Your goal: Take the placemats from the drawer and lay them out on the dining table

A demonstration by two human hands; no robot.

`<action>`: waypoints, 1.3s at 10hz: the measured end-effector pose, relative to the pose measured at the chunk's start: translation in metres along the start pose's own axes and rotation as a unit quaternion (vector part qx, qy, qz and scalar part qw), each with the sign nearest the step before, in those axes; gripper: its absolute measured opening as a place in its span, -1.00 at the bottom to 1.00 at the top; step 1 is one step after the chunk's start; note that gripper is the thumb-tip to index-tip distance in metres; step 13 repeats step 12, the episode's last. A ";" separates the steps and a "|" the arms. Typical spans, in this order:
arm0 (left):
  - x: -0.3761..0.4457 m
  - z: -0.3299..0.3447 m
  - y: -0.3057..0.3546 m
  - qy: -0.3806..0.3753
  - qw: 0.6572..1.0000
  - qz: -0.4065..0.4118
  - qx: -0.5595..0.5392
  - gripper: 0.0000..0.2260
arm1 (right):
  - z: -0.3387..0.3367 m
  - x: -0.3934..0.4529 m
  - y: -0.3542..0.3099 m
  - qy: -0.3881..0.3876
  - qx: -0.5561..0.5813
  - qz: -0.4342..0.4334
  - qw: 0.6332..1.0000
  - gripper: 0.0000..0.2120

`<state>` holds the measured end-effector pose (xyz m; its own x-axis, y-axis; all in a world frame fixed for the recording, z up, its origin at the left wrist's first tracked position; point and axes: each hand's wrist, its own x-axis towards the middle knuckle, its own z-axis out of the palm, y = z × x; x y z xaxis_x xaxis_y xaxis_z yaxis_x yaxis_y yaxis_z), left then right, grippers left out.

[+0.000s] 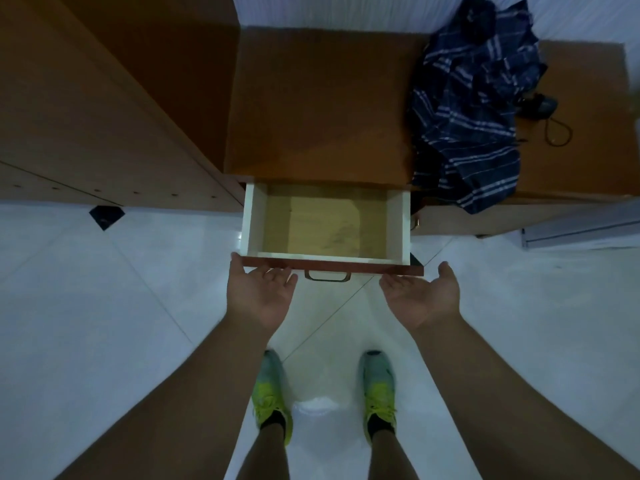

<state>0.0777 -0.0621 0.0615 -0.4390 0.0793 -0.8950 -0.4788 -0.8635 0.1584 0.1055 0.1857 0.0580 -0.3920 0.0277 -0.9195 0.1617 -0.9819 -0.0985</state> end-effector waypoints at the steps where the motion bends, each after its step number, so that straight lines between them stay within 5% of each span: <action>1: 0.008 -0.006 0.007 -0.005 0.999 -0.001 0.035 -0.24 | 0.016 0.004 -0.006 -0.025 0.003 -0.024 0.999 -0.36; 2: 0.017 0.001 0.012 -0.003 0.979 0.014 0.201 -0.45 | 0.025 0.014 -0.010 -0.039 -0.113 -0.046 0.992 -0.34; 3: 0.028 0.014 0.014 0.046 0.788 0.064 0.610 -0.50 | 0.023 0.026 -0.008 0.030 -0.609 -0.123 0.783 -0.38; 4: 0.043 0.011 0.020 0.008 0.492 0.155 0.857 -0.38 | 0.011 0.042 -0.007 0.003 -0.880 -0.207 0.428 -0.33; 5: 0.055 0.011 0.022 -0.003 0.394 0.176 0.902 -0.31 | 0.008 0.055 -0.002 -0.007 -0.921 -0.228 0.317 -0.28; 7: 0.074 0.026 0.027 -0.005 0.337 0.182 0.924 -0.29 | 0.026 0.070 0.003 0.022 -0.933 -0.233 0.275 -0.24; 13: 0.072 0.068 0.040 0.005 0.346 0.211 0.914 -0.26 | 0.076 0.075 -0.013 0.035 -0.888 -0.265 0.374 -0.25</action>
